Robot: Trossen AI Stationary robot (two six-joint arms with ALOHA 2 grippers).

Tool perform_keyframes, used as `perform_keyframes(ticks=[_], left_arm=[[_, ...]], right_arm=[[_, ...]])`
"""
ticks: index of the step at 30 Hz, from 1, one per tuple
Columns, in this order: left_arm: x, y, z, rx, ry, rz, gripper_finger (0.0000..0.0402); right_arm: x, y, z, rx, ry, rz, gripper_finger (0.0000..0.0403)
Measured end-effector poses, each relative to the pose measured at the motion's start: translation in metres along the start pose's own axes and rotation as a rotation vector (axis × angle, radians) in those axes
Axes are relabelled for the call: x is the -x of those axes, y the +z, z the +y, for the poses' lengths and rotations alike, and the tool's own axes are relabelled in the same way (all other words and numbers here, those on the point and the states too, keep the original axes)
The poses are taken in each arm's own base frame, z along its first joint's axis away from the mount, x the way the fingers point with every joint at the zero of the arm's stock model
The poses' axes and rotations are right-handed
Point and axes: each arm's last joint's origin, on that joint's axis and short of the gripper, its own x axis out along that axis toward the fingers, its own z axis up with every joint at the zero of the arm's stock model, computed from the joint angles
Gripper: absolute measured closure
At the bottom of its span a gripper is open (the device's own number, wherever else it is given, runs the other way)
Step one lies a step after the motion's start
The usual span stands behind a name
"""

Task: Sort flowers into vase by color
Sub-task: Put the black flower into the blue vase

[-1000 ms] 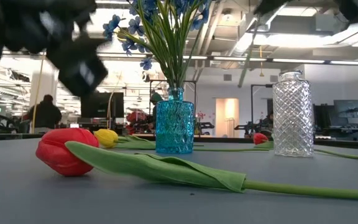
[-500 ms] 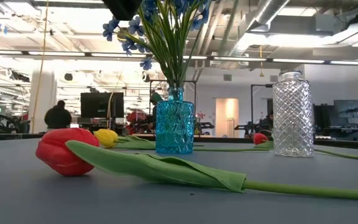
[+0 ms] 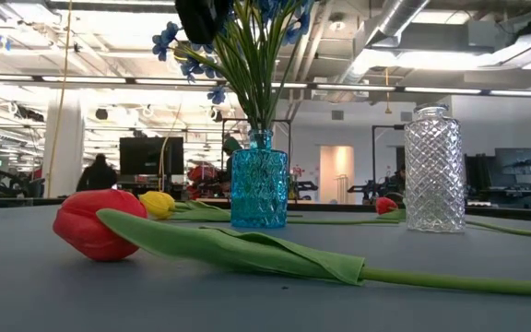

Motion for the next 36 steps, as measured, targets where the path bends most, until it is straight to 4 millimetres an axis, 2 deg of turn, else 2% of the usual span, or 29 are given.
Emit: perform_keyframes(ticks=[5,12,28,36], left_arm=[[0.0,0.004,-0.005,0.013,-0.096,-0.015,0.0265],[0.0,0.004,0.0,0.011,-0.023,-0.025,0.0265],[-0.003,0.01,0.012,-0.026,0.033,-0.054,0.0265],[-0.005,0.013,0.02,-0.017,0.044,-0.055,0.0265]], right_arm=[[-0.01,-0.004,0.0,-0.005,0.02,0.014,0.0378],[-0.025,-0.01,0.0,-0.021,0.048,0.037,0.0378],[-0.027,-0.011,0.0,-0.027,0.051,0.04,0.0378],[-0.038,-0.016,-0.001,-0.048,0.068,0.056,0.0378]])
